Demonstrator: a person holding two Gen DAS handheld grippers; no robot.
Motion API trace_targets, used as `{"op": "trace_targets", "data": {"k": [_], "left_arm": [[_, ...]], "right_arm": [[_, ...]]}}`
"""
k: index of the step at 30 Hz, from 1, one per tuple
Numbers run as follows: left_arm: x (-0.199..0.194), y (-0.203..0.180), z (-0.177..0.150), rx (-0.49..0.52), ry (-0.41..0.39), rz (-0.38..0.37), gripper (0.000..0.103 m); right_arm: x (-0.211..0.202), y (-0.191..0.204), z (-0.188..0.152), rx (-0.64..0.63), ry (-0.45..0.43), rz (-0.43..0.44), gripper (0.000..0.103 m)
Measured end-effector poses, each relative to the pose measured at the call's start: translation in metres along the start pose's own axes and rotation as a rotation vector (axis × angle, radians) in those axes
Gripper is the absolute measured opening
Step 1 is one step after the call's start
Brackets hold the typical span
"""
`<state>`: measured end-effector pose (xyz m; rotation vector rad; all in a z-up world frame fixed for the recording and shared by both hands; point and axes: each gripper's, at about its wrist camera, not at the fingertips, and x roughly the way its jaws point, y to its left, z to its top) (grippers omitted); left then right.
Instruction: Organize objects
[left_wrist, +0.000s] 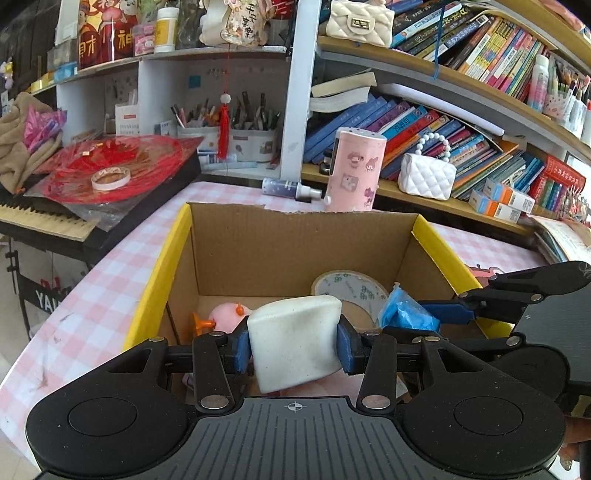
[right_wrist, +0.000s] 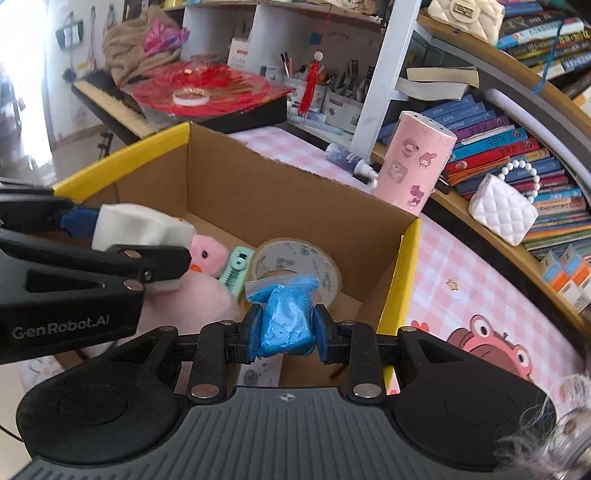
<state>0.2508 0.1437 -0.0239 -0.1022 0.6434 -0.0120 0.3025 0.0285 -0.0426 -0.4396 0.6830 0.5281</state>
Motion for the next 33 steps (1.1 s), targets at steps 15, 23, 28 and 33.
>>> {"op": "trace_targets", "data": {"k": [15, 23, 28, 33], "left_arm": [[-0.013, 0.003, 0.001, -0.024, -0.055, -0.025, 0.073], [-0.066, -0.012, 0.006, 0.032, -0.191, -0.037, 0.080], [-0.104, -0.021, -0.004, 0.030, -0.220, -0.058, 0.081], [-0.139, -0.027, -0.025, 0.042, -0.214, -0.066, 0.090]], "right_arm": [[-0.011, -0.002, 0.000, 0.024, -0.044, -0.013, 0.038], [-0.070, -0.003, -0.007, 0.109, -0.188, -0.085, 0.040], [-0.122, -0.004, -0.028, 0.212, -0.247, -0.155, 0.041], [-0.166, 0.000, -0.061, 0.323, -0.257, -0.224, 0.043]]}}
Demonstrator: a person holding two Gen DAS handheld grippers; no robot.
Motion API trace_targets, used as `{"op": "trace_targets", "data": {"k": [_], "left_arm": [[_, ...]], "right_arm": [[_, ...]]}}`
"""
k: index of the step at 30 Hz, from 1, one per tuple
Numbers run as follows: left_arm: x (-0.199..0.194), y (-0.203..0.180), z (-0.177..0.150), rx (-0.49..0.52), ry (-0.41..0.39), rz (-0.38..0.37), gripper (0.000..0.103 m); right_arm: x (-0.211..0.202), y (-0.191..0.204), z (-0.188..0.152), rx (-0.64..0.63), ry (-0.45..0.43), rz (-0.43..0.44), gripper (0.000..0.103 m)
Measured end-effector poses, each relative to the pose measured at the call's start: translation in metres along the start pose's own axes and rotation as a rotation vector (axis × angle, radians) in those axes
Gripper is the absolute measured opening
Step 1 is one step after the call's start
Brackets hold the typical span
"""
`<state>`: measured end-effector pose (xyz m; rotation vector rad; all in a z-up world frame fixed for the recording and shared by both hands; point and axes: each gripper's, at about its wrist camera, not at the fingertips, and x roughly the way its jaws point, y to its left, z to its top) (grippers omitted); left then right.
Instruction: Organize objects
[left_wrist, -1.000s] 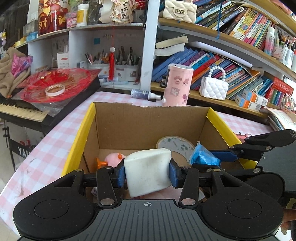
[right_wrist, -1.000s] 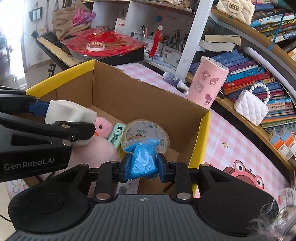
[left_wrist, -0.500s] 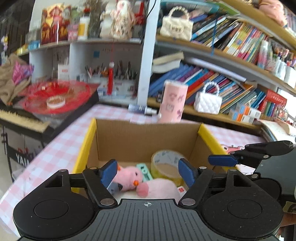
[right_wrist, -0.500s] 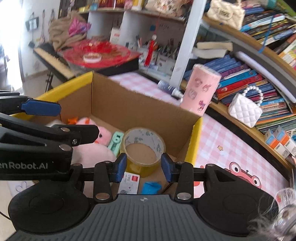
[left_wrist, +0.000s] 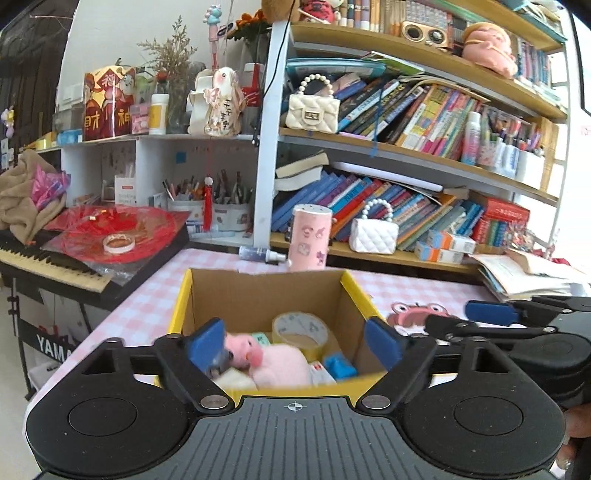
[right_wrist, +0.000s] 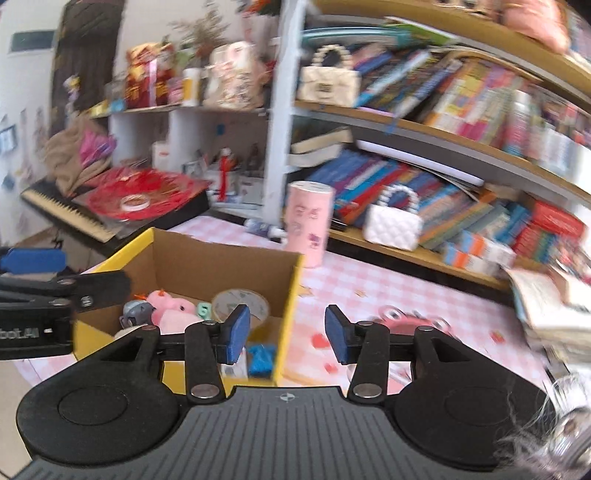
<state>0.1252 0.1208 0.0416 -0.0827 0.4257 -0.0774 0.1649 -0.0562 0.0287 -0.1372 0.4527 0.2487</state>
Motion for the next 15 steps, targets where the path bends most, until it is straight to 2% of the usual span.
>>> {"op": "trace_targets", "data": {"k": [5, 11, 15], "left_arm": [[-0.027, -0.007, -0.025, 0.023, 0.041, -0.002, 0.092], [-0.050, -0.021, -0.062, 0.082, 0.088, 0.015, 0.099], [-0.061, -0.025, -0.078, 0.075, 0.127, 0.000, 0.100]], "right_arm": [[-0.044, -0.010, -0.033, 0.122, 0.025, -0.103, 0.046], [-0.087, 0.001, -0.077, 0.161, 0.069, -0.188, 0.056], [-0.107, 0.006, -0.103, 0.174, 0.113, -0.231, 0.059]]}}
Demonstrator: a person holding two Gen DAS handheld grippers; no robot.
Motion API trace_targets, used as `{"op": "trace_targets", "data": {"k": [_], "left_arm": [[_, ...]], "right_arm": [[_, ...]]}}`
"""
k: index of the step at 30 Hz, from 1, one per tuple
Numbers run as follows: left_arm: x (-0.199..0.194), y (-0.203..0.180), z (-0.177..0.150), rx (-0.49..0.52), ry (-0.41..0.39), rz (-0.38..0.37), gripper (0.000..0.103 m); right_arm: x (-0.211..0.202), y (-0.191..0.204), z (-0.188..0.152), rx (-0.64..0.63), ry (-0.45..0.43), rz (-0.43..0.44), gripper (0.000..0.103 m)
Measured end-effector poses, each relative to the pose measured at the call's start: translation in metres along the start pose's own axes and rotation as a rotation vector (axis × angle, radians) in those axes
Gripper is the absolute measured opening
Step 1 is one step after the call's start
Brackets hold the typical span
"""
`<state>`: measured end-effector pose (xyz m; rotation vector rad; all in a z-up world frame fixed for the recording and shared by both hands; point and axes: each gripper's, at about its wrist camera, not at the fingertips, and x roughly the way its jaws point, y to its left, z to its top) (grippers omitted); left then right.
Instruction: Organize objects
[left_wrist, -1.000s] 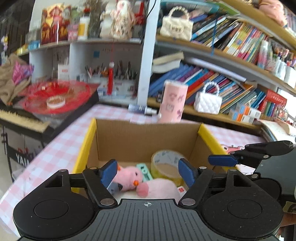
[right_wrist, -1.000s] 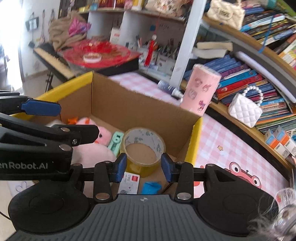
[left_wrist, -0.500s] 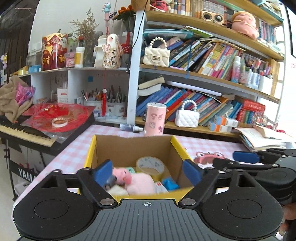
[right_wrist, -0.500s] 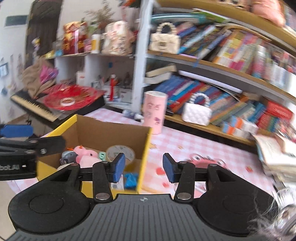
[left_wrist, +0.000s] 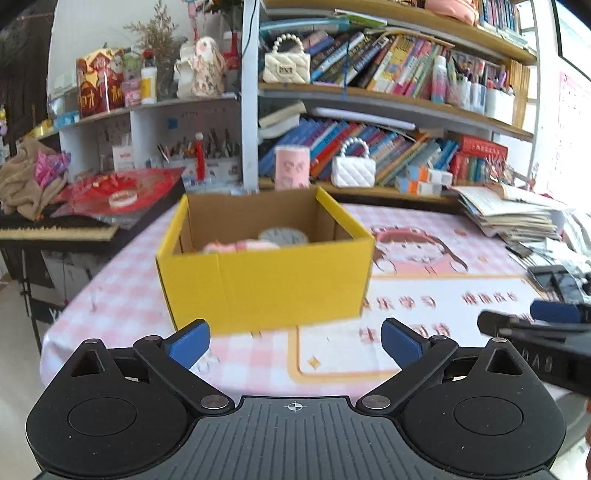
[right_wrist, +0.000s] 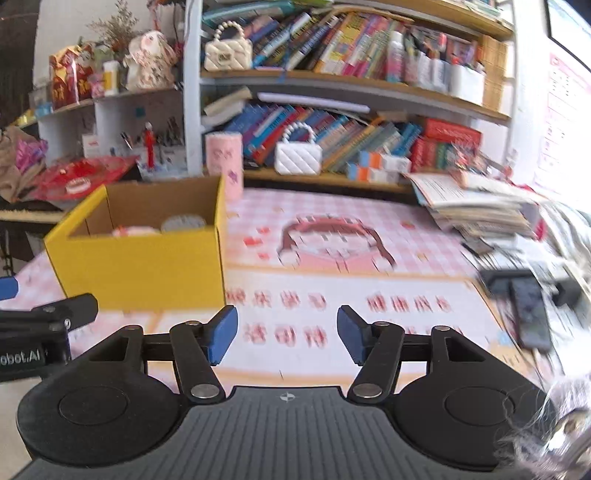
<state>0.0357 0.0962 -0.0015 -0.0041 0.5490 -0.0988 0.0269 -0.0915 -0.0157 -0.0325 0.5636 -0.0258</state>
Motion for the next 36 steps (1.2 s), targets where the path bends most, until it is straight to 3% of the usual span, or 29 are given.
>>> {"op": "trace_targets", "data": {"k": [5, 10, 12, 17, 36], "left_arm": [[-0.012, -0.005, -0.011, -0.014, 0.025, 0.003, 0.101], [-0.016, -0.012, -0.020, -0.027, 0.061, 0.004, 0.101], [-0.018, -0.018, -0.024, -0.014, 0.069, 0.015, 0.101], [-0.021, -0.032, -0.030, 0.005, 0.086, 0.014, 0.101], [-0.030, -0.059, -0.038, 0.049, 0.122, 0.063, 0.101]], "right_arm": [[-0.014, -0.008, -0.023, 0.037, 0.049, -0.046, 0.064], [-0.024, -0.015, -0.032, 0.041, 0.058, -0.082, 0.078], [-0.028, -0.018, -0.036, 0.046, 0.059, -0.095, 0.090], [-0.034, -0.024, -0.042, 0.033, 0.069, -0.112, 0.102], [-0.050, -0.039, -0.053, 0.069, 0.086, -0.162, 0.103]]}}
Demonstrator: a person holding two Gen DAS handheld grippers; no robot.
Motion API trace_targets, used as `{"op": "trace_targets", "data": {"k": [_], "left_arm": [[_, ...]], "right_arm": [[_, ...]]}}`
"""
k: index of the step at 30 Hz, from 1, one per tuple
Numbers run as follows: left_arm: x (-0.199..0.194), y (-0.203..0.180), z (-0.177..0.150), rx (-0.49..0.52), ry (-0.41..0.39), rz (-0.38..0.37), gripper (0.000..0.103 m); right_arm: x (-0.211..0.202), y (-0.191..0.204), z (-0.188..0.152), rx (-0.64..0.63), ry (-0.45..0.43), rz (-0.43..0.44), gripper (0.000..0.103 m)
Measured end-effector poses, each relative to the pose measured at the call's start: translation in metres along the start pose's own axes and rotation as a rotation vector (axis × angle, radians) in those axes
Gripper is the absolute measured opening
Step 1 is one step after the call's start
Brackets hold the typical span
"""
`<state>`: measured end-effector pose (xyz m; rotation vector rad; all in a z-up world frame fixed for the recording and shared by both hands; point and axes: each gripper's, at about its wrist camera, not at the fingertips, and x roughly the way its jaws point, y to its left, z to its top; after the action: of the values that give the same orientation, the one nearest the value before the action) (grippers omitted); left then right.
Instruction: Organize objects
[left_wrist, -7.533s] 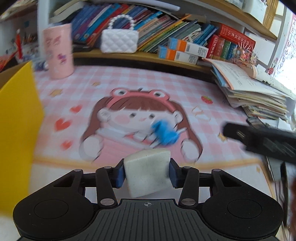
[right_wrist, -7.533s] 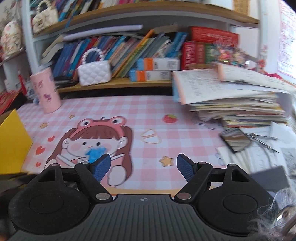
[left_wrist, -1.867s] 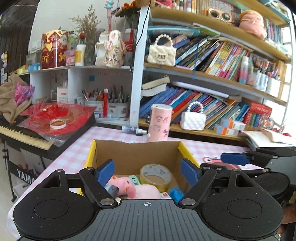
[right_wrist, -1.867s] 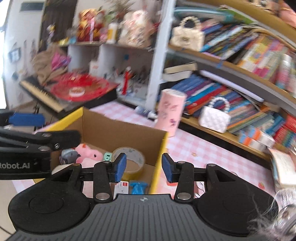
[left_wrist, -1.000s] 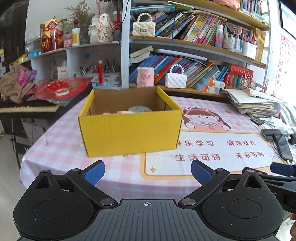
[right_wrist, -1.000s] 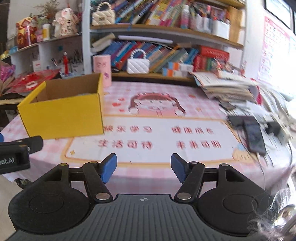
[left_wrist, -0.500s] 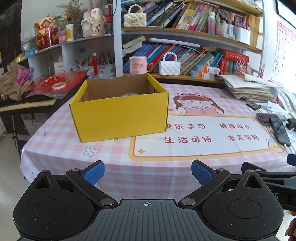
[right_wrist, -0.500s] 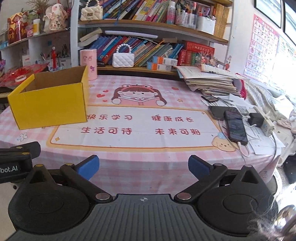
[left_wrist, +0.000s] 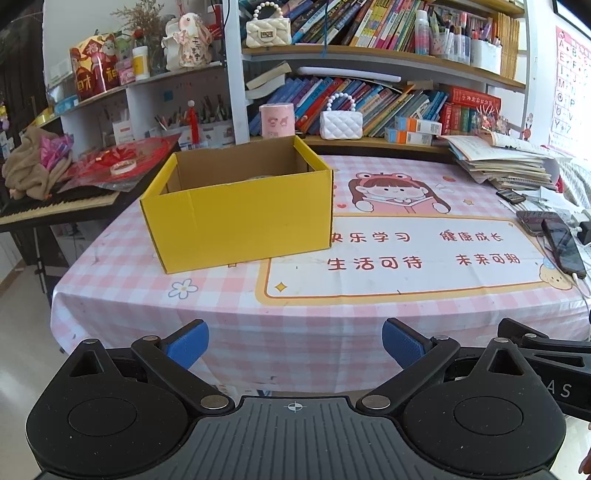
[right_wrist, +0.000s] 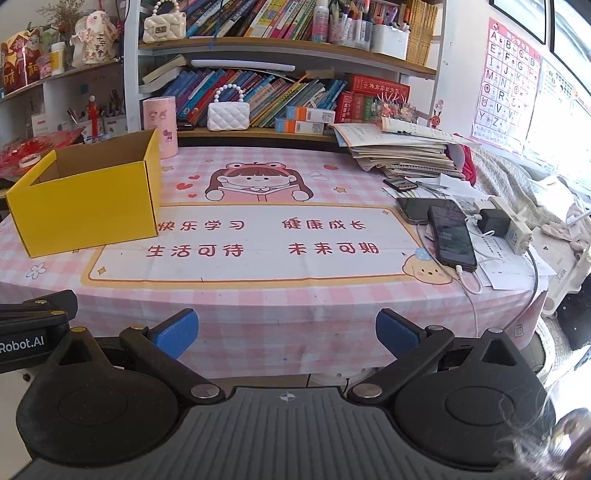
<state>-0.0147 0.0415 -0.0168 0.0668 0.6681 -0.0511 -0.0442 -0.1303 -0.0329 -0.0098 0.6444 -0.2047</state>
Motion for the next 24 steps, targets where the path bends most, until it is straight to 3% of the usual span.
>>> {"op": "trace_targets", "data": {"k": [24], "left_arm": [[0.0018, 0.0045, -0.0026, 0.002, 0.019, 0.024, 0.101]], "right_arm": [[0.0040, 0.0078, -0.0007, -0.019, 0.022, -0.002, 0.103]]}}
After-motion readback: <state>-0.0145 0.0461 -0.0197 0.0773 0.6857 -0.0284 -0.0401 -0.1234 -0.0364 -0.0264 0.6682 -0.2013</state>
